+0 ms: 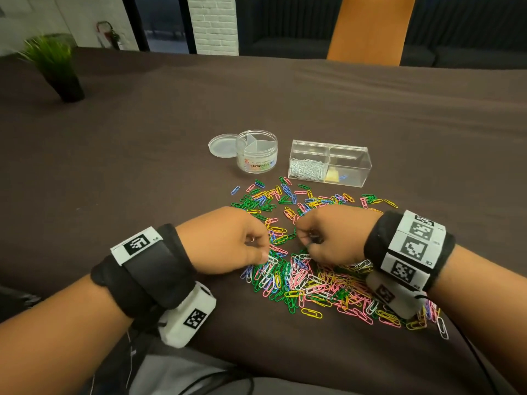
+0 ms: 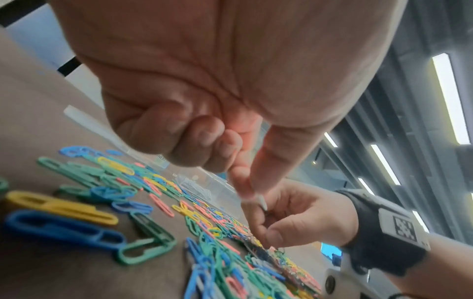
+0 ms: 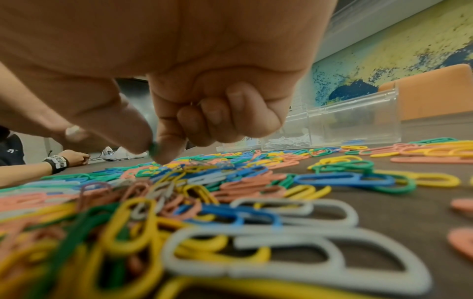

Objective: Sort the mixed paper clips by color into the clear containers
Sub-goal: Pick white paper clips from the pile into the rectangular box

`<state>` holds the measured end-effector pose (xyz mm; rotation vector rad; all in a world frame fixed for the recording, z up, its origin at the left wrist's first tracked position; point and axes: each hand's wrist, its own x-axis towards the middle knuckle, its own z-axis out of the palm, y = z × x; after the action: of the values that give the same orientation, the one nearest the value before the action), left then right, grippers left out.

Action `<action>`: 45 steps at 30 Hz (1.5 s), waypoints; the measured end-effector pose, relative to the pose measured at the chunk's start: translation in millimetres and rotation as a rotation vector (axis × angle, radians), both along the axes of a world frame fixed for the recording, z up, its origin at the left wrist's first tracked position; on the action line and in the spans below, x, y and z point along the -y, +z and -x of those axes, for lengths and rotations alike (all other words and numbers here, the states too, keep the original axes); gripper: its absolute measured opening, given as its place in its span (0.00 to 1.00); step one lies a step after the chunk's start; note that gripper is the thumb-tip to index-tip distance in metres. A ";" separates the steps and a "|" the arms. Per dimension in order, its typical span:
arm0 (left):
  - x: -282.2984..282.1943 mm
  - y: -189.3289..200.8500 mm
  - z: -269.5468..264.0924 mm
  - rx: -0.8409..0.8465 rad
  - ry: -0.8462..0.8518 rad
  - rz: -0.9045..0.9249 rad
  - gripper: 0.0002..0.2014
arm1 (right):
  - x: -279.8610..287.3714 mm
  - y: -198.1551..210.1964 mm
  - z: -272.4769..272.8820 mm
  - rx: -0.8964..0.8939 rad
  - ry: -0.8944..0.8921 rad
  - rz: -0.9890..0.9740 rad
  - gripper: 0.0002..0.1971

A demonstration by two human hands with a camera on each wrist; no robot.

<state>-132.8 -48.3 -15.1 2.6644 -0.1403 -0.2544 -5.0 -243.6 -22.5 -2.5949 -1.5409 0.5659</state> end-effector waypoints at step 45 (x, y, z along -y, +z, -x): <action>-17.2 43.9 -176.1 0.012 0.383 0.849 0.10 | 10.3 52.1 -89.8 -0.017 -0.374 -0.294 0.09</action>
<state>43.2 -31.0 28.8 1.7980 0.2161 -0.0320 84.8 -254.0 29.6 -2.5409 -1.0009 0.2981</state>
